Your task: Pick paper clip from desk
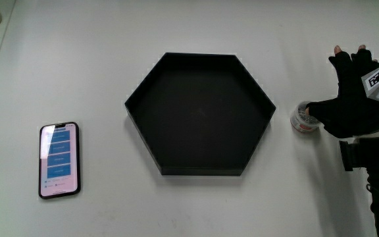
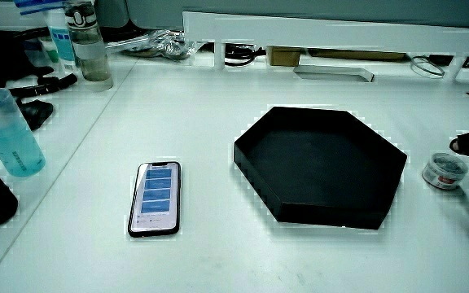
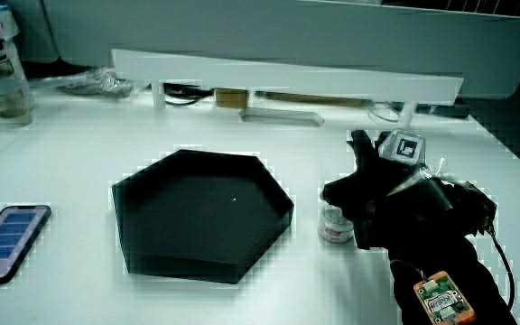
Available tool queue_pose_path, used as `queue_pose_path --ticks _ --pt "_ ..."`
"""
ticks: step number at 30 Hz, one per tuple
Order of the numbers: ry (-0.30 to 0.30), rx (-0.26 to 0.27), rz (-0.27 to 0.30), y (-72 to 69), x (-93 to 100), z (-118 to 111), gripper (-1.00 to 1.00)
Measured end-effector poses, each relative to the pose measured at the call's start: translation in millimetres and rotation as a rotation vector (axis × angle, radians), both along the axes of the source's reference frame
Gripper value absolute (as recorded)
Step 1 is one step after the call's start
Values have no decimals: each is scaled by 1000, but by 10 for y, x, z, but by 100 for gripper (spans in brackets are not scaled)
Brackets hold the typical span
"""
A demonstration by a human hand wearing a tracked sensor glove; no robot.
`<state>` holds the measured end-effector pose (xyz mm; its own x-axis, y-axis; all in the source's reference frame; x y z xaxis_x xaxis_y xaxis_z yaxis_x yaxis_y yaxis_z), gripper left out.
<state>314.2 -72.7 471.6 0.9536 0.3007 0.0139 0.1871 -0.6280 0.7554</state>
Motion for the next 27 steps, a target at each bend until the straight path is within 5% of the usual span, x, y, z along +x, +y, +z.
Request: queue_pose_path --ticks 9,13,19,27 --pt "27 30 -38 3 -93 22 0" --pt "-32 52 -63 -30 -225 76 0" --pt "-27 10 -80 -87 -417 183 0" --pt "-16 -15 -83 -92 -417 225 0"
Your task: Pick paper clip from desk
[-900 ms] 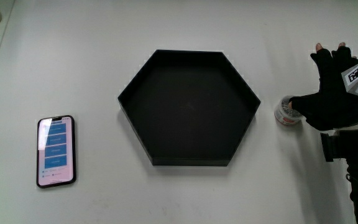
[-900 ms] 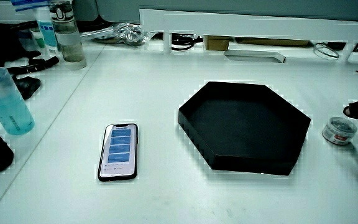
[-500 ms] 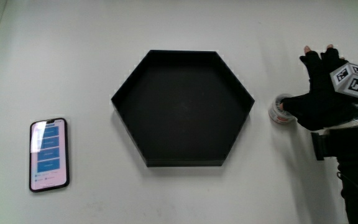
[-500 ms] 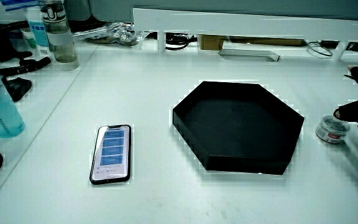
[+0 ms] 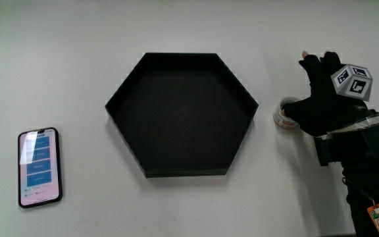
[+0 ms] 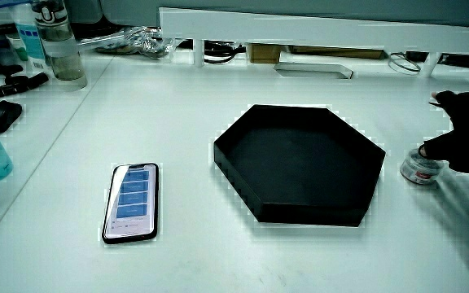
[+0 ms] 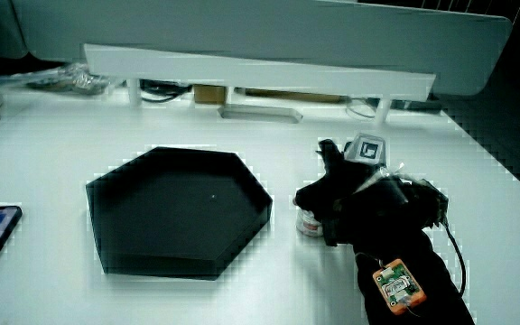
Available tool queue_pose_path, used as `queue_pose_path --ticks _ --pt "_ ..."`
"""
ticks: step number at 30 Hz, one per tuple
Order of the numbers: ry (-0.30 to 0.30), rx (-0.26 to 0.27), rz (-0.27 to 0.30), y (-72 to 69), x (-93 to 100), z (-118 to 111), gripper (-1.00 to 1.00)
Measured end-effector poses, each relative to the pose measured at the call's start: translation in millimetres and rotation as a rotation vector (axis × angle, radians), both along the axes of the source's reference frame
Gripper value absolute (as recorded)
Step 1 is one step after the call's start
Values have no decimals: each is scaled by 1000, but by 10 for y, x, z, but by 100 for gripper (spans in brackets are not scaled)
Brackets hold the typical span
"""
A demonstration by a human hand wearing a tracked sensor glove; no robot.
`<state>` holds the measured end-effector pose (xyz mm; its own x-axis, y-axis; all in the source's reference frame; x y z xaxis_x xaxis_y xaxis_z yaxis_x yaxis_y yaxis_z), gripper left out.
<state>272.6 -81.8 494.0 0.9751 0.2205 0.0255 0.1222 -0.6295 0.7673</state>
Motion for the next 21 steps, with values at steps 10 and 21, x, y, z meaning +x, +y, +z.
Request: queue_pose_path --ticks 10,21 --pt "76 -136 -141 59 -311 403 9" --pt "-59 -68 0 135 -225 535 100"
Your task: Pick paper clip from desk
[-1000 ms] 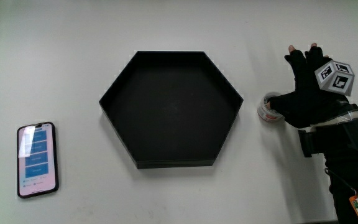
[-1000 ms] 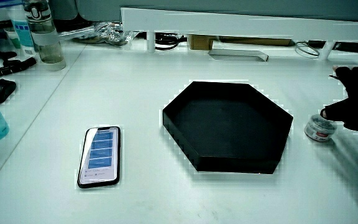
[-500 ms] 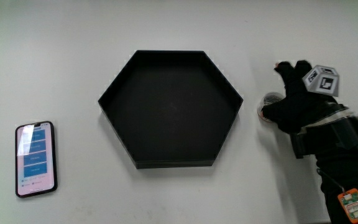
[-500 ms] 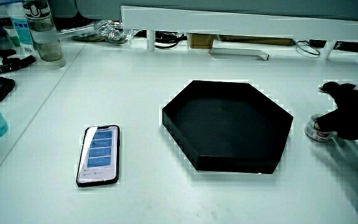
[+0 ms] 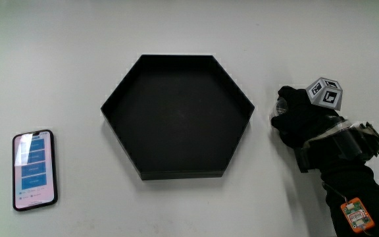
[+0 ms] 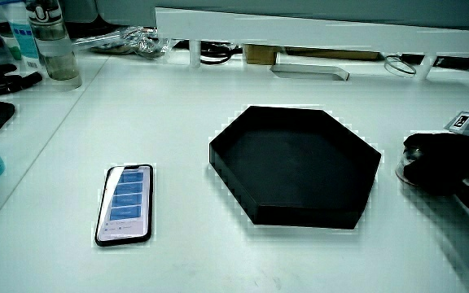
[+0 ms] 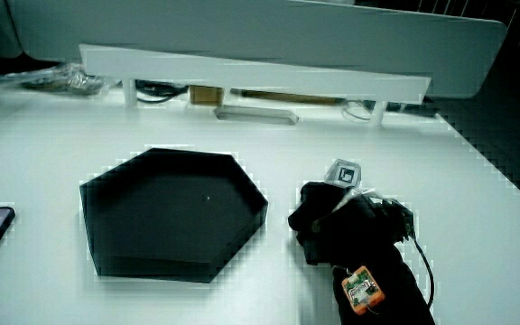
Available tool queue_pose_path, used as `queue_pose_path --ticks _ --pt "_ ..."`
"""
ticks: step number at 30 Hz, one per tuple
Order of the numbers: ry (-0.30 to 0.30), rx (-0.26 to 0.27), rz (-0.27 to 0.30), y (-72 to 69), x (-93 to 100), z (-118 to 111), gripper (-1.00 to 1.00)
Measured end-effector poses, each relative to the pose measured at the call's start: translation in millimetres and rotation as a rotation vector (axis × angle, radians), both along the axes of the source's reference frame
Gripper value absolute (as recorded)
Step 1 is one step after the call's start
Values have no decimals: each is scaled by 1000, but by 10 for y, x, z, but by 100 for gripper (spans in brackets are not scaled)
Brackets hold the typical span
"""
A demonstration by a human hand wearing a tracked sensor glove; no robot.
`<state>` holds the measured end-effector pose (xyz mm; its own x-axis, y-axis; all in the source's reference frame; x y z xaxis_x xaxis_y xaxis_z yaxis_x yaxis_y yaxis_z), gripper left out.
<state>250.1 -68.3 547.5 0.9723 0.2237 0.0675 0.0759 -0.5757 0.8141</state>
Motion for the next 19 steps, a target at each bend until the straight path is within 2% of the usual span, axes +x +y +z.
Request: queue_pose_path --ticks 1,3,4,6,9,10,11,15,16,19 --pt "-3 14 -5 -5 -4 -14 100" --pt "14 -2 -4 -11 15 19 100" --pt "-8 5 -5 -8 6 4 100" --pt "6 6 -7 -12 -4 12 100" --pt "14 26 -30 -37 -50 -4 100" --pt "8 49 -38 -53 -67 -48 100" --pt "37 76 -40 -81 -44 -26 100" --pt "-22 117 -41 -216 -131 -295 100" --pt "-71 138 -56 -243 -198 -418 100" --pt "-147 198 -83 -292 -398 -639 100"
